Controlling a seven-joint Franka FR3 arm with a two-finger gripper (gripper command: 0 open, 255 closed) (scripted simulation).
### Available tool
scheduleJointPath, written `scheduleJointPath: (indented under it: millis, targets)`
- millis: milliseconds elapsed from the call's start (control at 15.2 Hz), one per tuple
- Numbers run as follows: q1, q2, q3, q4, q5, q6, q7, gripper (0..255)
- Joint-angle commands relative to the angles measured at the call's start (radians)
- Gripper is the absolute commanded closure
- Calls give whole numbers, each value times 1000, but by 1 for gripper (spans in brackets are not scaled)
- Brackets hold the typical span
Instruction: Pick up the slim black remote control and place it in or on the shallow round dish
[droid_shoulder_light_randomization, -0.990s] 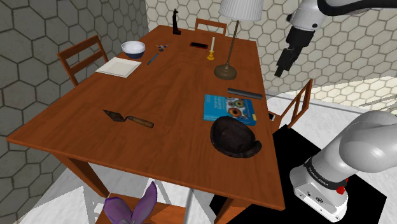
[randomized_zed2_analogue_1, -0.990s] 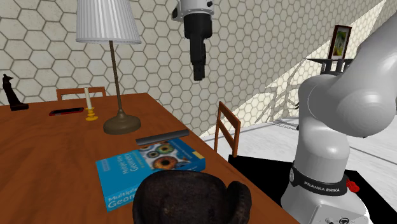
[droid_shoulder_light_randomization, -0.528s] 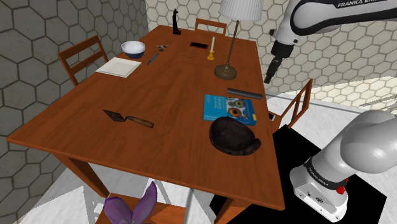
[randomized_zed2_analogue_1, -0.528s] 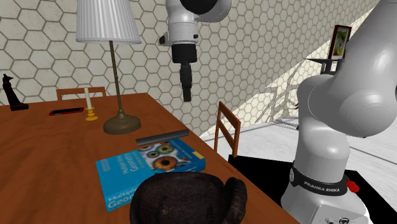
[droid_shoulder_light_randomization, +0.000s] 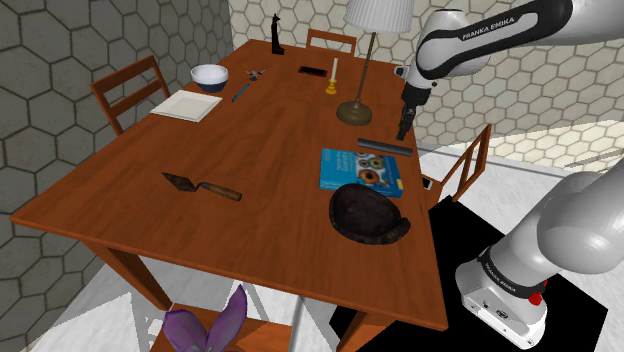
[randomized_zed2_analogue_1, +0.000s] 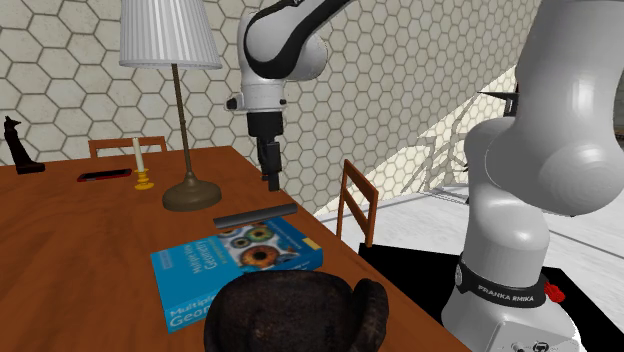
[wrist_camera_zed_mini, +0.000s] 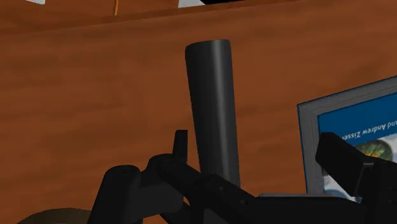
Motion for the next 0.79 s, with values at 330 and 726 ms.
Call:
scheduleJointPath:
  millis: [330,726]
  targets:
    - [12,131,-15,3,47,123,-116,0]
    - [13,163,-15,-17,63,173,-127,0]
